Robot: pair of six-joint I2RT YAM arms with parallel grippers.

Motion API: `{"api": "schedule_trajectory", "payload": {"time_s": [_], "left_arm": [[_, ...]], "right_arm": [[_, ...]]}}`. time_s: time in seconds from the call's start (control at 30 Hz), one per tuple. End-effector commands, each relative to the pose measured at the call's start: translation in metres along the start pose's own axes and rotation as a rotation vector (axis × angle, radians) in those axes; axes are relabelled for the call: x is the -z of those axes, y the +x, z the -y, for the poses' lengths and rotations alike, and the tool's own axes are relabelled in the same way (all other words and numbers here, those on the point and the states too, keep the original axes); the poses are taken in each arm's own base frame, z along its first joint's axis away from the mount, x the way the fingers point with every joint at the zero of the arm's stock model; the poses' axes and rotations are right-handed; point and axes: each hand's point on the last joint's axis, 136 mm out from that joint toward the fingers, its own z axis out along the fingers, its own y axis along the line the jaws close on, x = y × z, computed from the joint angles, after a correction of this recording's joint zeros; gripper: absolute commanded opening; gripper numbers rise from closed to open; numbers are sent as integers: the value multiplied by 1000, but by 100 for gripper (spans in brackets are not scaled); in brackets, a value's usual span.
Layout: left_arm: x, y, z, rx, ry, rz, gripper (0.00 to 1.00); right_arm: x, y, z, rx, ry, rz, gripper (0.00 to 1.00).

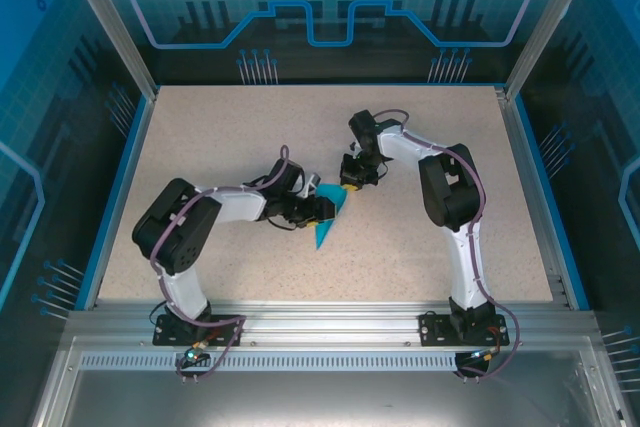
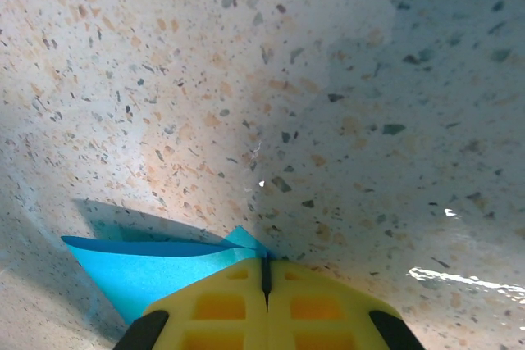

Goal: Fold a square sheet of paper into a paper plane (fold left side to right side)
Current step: Fold the wing for the fifth time at the center of the table.

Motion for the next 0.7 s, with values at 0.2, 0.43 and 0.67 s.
{"api": "schedule_trajectory", "payload": {"time_s": [0.2,0.43,0.67], "left_arm": [[43,31,33,-286,-177,64,63],[28,48,24,-374,-363,49,66],[10,42,20,-462,-520,53,68]], "right_arm": [[4,-9,-3,12,27,55,0],[3,-7,-3,15,21,49,0],[3,-6,-4,16,22,47,0]]}}
